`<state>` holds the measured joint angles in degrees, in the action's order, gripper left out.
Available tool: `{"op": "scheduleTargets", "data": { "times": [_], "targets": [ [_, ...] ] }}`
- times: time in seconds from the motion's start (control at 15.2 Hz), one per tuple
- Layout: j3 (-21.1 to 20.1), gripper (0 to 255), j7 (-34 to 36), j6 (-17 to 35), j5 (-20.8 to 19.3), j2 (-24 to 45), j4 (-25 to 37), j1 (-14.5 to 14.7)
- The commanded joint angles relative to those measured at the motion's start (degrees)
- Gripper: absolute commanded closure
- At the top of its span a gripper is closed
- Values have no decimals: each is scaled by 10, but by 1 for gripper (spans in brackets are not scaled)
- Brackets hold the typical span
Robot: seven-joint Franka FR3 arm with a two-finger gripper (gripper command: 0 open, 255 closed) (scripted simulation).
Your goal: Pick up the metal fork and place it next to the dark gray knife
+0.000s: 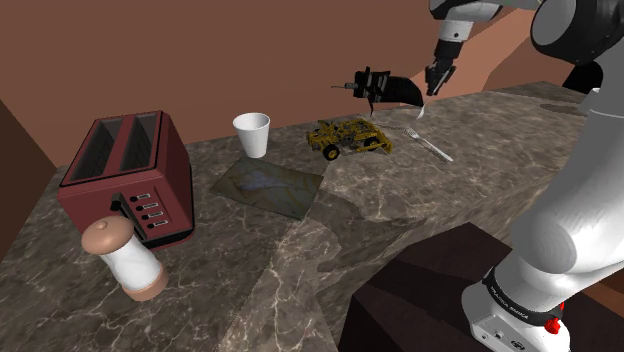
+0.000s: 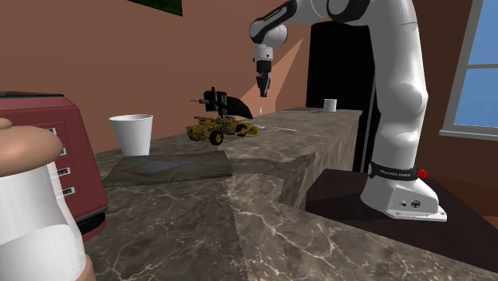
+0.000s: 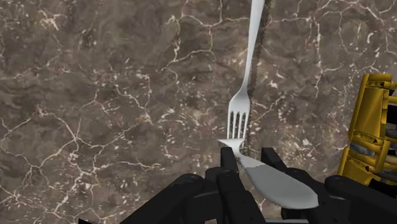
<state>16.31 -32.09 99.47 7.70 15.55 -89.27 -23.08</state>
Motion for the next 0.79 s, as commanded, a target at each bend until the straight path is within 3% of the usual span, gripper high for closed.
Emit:
{"op": "scheduleTargets", "data": {
  "times": [0.0,0.73],
  "targets": [
    [-1,255,-1,17,0,0,-17,1],
    [-3,255,-9,95,7,15,-81,2]
  ]
}}
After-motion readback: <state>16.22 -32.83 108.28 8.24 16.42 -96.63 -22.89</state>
